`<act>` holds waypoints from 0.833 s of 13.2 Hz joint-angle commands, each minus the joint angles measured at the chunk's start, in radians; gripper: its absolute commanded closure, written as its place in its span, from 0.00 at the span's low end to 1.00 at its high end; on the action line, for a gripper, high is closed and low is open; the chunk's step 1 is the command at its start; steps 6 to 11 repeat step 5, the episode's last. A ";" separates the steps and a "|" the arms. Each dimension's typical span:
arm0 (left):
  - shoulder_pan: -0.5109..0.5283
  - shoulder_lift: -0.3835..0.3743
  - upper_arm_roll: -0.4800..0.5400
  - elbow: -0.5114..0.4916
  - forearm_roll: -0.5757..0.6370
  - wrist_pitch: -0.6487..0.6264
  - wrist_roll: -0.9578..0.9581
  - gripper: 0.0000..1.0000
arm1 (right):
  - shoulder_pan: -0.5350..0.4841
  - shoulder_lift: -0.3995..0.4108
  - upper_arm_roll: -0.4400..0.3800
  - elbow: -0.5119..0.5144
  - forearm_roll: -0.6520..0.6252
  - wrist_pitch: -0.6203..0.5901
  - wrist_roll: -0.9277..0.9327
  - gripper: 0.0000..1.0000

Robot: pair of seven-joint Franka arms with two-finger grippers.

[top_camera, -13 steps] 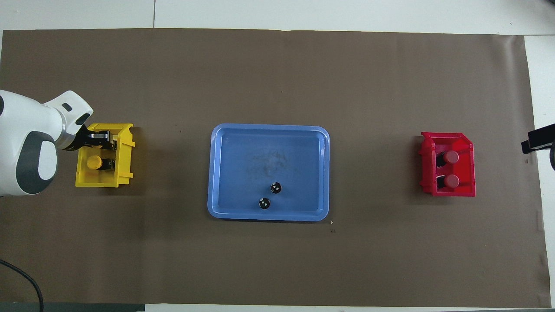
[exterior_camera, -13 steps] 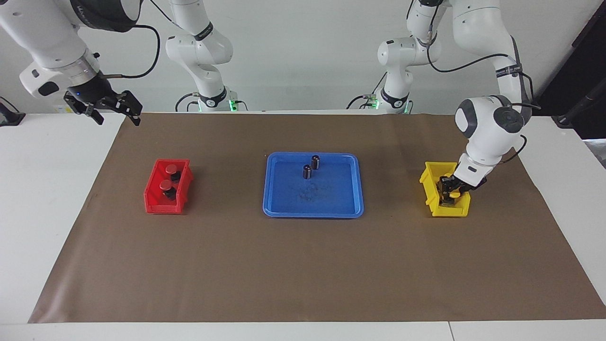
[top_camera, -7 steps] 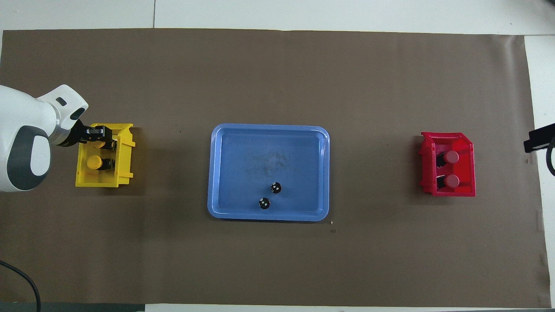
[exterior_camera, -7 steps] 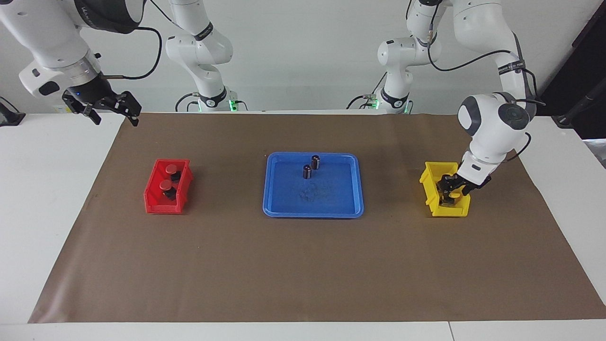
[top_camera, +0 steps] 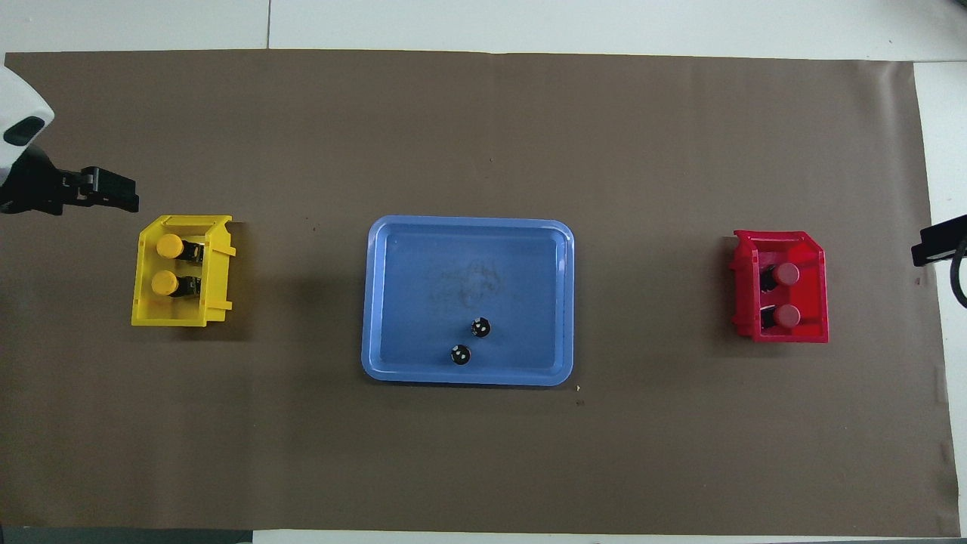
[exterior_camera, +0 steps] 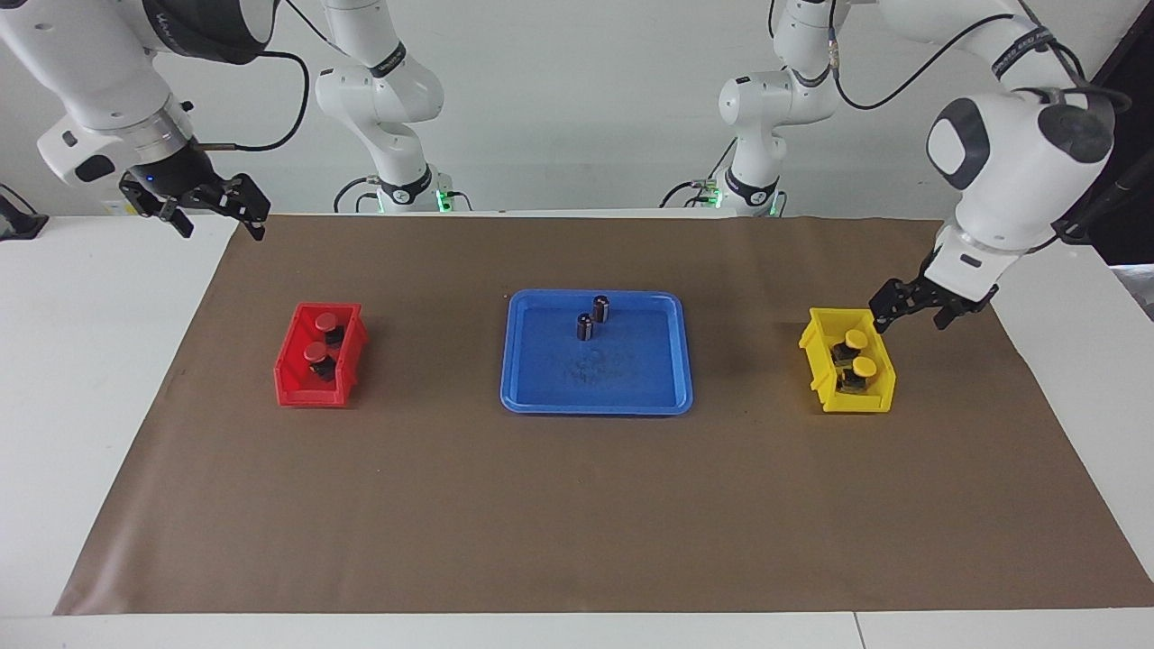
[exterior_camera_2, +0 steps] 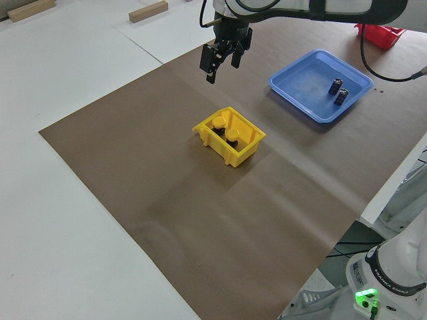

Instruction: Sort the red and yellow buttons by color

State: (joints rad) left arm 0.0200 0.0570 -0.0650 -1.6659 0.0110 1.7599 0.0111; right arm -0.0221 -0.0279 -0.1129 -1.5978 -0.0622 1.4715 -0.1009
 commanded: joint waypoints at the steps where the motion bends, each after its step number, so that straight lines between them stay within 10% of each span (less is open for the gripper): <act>1: 0.001 -0.032 -0.004 0.064 -0.028 -0.104 0.023 0.00 | -0.004 -0.015 0.004 -0.016 -0.004 0.006 0.001 0.00; 11: 0.001 -0.031 -0.018 0.169 -0.029 -0.215 0.023 0.00 | -0.004 -0.015 0.004 -0.016 -0.004 0.006 0.001 0.00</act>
